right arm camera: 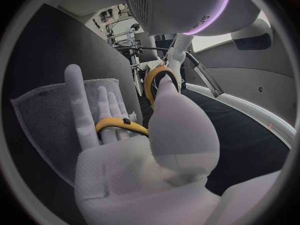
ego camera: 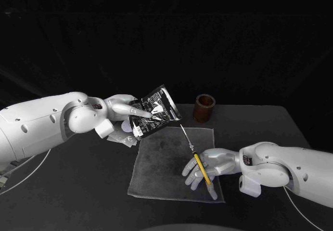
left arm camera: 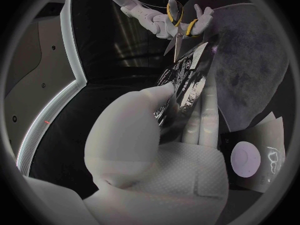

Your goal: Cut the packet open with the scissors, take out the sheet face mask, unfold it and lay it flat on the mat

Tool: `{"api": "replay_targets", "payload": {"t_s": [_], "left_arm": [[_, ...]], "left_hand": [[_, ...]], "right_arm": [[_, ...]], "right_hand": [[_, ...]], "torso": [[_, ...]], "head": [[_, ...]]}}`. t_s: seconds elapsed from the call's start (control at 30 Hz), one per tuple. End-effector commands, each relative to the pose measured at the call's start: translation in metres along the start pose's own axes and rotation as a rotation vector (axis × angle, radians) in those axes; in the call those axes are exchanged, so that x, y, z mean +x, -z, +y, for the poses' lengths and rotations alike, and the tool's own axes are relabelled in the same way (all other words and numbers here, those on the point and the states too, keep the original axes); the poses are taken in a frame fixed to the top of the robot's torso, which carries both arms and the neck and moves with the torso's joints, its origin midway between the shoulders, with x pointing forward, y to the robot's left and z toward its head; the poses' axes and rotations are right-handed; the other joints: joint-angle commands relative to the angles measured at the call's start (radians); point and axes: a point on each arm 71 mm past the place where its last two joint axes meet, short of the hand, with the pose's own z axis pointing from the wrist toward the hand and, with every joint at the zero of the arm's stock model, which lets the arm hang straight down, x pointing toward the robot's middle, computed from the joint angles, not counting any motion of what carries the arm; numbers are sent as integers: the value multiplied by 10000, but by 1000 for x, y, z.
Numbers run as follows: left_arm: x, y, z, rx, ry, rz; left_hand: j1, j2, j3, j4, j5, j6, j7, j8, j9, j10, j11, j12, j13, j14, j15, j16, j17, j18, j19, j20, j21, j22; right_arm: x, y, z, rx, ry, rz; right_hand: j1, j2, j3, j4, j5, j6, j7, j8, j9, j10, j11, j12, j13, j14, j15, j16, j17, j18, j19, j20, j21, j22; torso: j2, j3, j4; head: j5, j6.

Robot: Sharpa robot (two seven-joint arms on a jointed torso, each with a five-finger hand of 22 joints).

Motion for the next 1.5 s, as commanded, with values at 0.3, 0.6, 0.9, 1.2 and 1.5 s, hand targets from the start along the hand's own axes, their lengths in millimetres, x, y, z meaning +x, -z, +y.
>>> {"api": "replay_targets", "payload": {"t_s": [0.3,0.6,0.9,1.2,1.5], "left_arm": [[6,-1,-4,215,27,422],[11,-2,-4,130,-138,754],[16,-3,-4,54,-246,1089],[17,-2,-3,-4,-329,1174],[17,-2,-2,-67,-460,1196]], "left_hand": [[-23,83,-41,36,33,18,-17,56,1876,122,-79,35,7,16,-31,58,31,184,60,-24,56,14],[-23,78,-46,35,33,18,-20,57,1885,122,-82,34,9,12,-32,63,44,184,59,-25,60,17],[-23,76,-48,34,33,18,-20,57,1887,122,-82,33,10,10,-33,65,49,184,59,-26,61,18],[-23,73,-52,34,33,19,-22,57,1894,122,-83,32,11,7,-34,68,59,184,58,-27,64,20],[-23,71,-56,33,33,20,-24,58,1903,123,-85,30,13,2,-35,73,73,183,57,-29,68,23]], "right_arm": [[1,-2,0,-133,-131,280],[0,-4,2,-180,-124,286],[-1,-5,3,-210,-122,214],[-2,-4,3,-253,-167,219],[-1,-4,4,-295,-207,333]], "right_hand": [[13,88,42,-19,-18,-415,195,172,38,-69,13,6,8,-59,5,20,-74,841,-11,76,81,-15],[21,211,106,-25,-22,-423,238,275,62,-63,8,49,15,-51,4,36,-136,847,-11,81,119,-14],[21,259,130,-28,-24,-401,255,348,79,-80,13,64,14,-86,11,25,-180,846,-22,87,134,-17],[35,315,162,-34,-26,-388,179,441,96,-122,26,77,10,-140,27,15,-245,845,-39,98,157,-21],[67,395,199,-40,-28,-356,62,555,112,-166,43,102,10,-219,46,9,-330,844,-65,117,186,-27]], "torso": [[10,4,-7],[5,9,2],[4,4,-3],[2,6,3],[3,6,-5]], "head": [[5,-12],[10,-28],[40,-42],[40,-47],[39,-54]]}}
